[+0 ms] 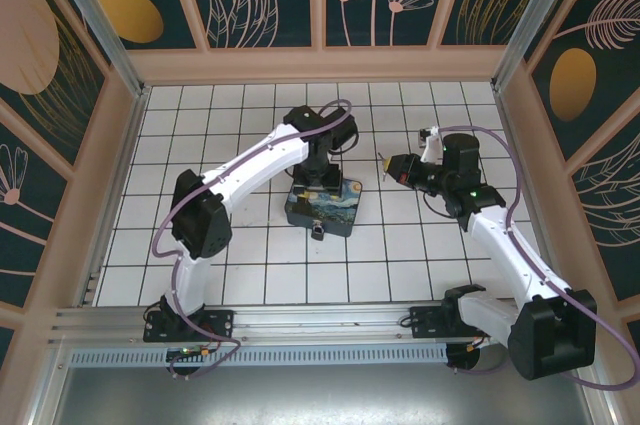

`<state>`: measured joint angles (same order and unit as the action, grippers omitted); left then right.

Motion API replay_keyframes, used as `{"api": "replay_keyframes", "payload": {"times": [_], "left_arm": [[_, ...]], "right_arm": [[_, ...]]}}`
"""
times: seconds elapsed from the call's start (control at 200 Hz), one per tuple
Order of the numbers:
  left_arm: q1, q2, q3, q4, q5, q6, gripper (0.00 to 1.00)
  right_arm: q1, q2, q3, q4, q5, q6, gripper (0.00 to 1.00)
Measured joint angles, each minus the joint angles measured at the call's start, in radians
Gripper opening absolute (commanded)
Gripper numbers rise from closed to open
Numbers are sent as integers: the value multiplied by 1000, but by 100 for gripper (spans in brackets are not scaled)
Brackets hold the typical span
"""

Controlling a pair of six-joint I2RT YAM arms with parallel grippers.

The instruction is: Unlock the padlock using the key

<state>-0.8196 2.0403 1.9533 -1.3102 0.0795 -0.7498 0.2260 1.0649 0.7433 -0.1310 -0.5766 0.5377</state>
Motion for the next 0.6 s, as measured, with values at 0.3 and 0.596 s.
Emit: {"api": "replay_keyframes", "payload": {"times": [0.3, 0.596], "left_arm": [[-127, -589, -827, 509, -134, -158, 81], [-319, -483, -1064, 941, -357, -251, 86]], "right_arm": [[5, 0, 3, -17, 7, -7, 0], [13, -2, 21, -57, 56, -12, 0]]}}
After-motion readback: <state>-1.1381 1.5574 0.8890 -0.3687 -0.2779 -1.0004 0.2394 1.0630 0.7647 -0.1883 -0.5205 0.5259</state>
